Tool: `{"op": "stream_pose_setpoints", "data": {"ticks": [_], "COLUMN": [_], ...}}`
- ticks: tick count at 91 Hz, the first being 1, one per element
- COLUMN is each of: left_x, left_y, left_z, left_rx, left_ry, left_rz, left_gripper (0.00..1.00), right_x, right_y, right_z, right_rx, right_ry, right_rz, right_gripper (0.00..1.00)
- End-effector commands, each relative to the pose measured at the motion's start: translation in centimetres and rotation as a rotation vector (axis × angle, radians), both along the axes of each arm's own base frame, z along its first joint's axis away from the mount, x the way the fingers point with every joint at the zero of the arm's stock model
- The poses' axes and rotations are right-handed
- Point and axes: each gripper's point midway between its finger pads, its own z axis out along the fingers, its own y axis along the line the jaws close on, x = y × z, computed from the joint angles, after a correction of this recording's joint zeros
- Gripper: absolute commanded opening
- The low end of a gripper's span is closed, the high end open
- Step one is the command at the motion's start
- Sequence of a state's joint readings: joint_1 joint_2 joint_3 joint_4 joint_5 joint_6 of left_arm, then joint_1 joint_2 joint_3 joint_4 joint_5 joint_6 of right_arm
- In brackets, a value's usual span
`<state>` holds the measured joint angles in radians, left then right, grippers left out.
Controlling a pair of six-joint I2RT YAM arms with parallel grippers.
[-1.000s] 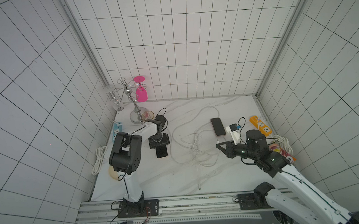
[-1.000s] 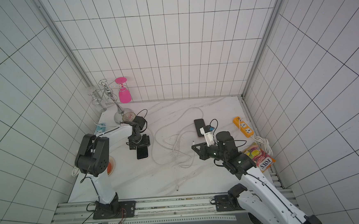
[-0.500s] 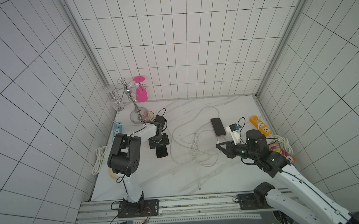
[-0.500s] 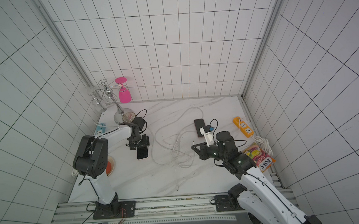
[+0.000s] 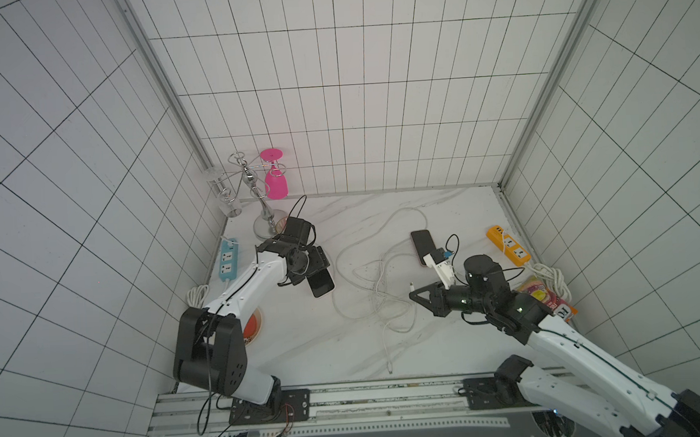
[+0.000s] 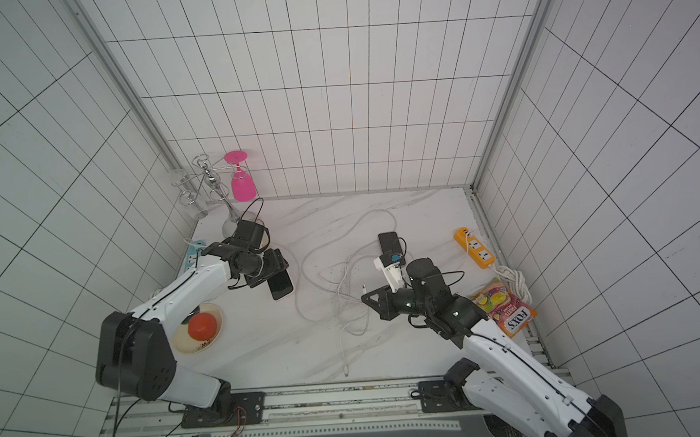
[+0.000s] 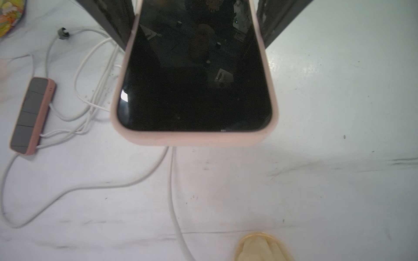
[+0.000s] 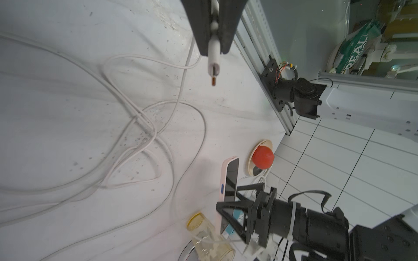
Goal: Plug the charging cable into the phone
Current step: Pick up the phone at the center of the board, then insert the charging cable into the phone.
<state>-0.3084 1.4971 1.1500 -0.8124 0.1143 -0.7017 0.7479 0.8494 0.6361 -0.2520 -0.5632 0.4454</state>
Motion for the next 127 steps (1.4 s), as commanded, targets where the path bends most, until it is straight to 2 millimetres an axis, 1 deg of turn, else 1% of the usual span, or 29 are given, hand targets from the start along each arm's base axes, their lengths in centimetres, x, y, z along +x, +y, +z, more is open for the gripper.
{"op": "stream_pose_setpoints", "data": {"ticks": [1,7,13,21,29,44,51,61,70,86,97,112,127], "left_x": [0.2,-0.2,-0.8,-1.5,-2.1,-2.9,-3.1,-3.4,-3.5,-3.6,-3.7,-3.9,-3.9], "left_y": [-3.1,-4.5,-6.2,-7.7,-8.7,-9.5,-9.9,-10.1,-10.2,-10.7,-10.9,-11.0,-11.2], "left_z": [4.7,6.4,7.4,8.3,8.8,9.0,9.0,9.0,9.3,9.1,9.1,8.7,8.9], "left_rx": [-0.112,-0.15,-0.206,-0.249,-0.274,-0.293,-0.297,-0.308,-0.314,-0.319,-0.323,-0.319,-0.322], "left_ry": [-0.089,-0.12,-0.132,-0.142,-0.156,-0.157,-0.153,-0.142,-0.147,-0.139,-0.141,-0.131,-0.133], "left_rz": [0.001,0.008,0.007,0.007,-0.006,0.001,-0.003,-0.002,-0.005,-0.02,-0.025,-0.031,-0.038], "left_gripper": [0.0,0.0,0.0,0.0,0.0,0.0,0.0,0.0,0.0,0.0,0.0,0.0,0.0], "right_x": [-2.3,-3.3,-4.1,-4.3,-4.1,-3.8,-3.3,-2.6,-1.8,-1.2,-0.6,0.1,0.4], "right_y": [2.5,3.8,5.0,6.3,6.8,7.7,8.0,8.3,8.4,8.9,9.1,9.2,9.2], "right_z": [1.7,1.0,0.4,0.0,-0.2,-1.0,-1.3,-1.1,-1.4,-1.1,-1.4,-1.2,-1.3], "right_rx": [0.043,0.019,-0.001,-0.002,-0.002,-0.029,-0.035,-0.026,-0.025,-0.016,-0.001,0.028,0.028], "right_ry": [-0.066,-0.061,-0.037,-0.001,-0.004,0.028,0.037,0.063,0.084,0.101,0.125,0.147,0.155], "right_rz": [0.149,0.205,0.243,0.276,0.285,0.305,0.296,0.287,0.28,0.287,0.283,0.275,0.275], "right_gripper": [0.0,0.0,0.0,0.0,0.0,0.0,0.0,0.0,0.0,0.0,0.0,0.0,0.0]}}
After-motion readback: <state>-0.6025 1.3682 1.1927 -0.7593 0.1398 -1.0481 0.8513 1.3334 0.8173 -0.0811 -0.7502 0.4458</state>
